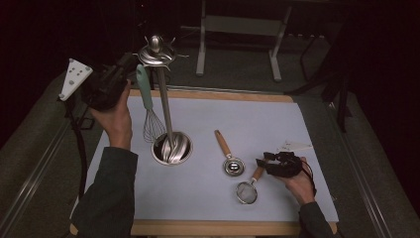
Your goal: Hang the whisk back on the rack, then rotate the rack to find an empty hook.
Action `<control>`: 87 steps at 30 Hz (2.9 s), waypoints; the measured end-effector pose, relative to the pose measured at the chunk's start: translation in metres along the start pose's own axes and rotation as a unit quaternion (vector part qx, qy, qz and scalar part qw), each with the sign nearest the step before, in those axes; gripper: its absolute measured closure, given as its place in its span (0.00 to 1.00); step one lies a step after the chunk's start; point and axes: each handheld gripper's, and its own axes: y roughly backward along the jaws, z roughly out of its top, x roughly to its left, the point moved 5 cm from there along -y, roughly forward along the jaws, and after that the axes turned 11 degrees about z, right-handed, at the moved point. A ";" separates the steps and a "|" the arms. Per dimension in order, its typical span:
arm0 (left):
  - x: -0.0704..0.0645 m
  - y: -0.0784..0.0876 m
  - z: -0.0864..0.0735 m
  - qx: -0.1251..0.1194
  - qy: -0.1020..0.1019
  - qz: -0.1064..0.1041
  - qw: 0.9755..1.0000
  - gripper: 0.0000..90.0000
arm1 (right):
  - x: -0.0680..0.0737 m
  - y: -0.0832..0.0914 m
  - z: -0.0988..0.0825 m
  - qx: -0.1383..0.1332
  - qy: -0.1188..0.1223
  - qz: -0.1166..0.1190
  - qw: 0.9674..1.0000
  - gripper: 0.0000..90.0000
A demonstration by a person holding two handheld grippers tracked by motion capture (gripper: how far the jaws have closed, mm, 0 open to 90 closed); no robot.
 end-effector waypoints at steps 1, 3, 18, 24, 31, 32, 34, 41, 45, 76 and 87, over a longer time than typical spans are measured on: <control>0.001 0.000 -0.001 0.002 0.000 0.000 1.000 1.00 | 0.000 0.000 0.000 0.000 0.001 -0.001 1.000 0.57; 0.002 0.002 -0.002 0.006 -0.008 0.001 1.000 1.00 | 0.000 0.001 0.000 0.001 0.002 -0.004 1.000 0.57; 0.032 0.038 -0.019 0.061 -0.042 0.007 0.997 0.99 | -0.006 0.006 -0.004 0.005 -0.016 -0.018 1.000 0.56; 0.040 0.048 -0.043 0.097 -0.054 0.014 0.994 0.95 | -0.007 0.008 -0.006 0.009 -0.021 -0.024 0.999 0.56; 0.048 0.065 -0.079 0.131 -0.050 0.019 0.990 0.87 | -0.007 0.012 -0.010 0.024 -0.029 -0.028 0.999 0.65; 0.050 0.067 -0.085 0.139 -0.050 0.020 0.989 0.86 | -0.007 0.012 -0.011 0.028 -0.027 -0.030 0.999 0.68; 0.053 0.071 -0.100 0.157 -0.050 0.023 0.986 0.83 | -0.007 0.012 -0.014 0.042 -0.024 -0.039 0.998 0.73; 0.061 0.086 -0.153 0.221 -0.058 0.023 0.973 0.76 | -0.004 0.012 -0.021 0.086 -0.019 -0.061 0.994 1.00; 0.067 0.097 -0.181 0.249 -0.052 0.035 0.966 0.76 | -0.005 0.011 -0.030 0.106 -0.025 -0.068 0.992 1.00; 0.077 0.118 -0.252 0.304 -0.042 0.065 0.950 0.74 | -0.017 -0.071 0.020 0.180 -0.003 -0.070 0.981 1.00; 0.077 0.118 -0.252 0.305 -0.045 0.063 0.949 0.74 | -0.003 -0.058 0.034 0.142 -0.035 -0.076 0.986 0.72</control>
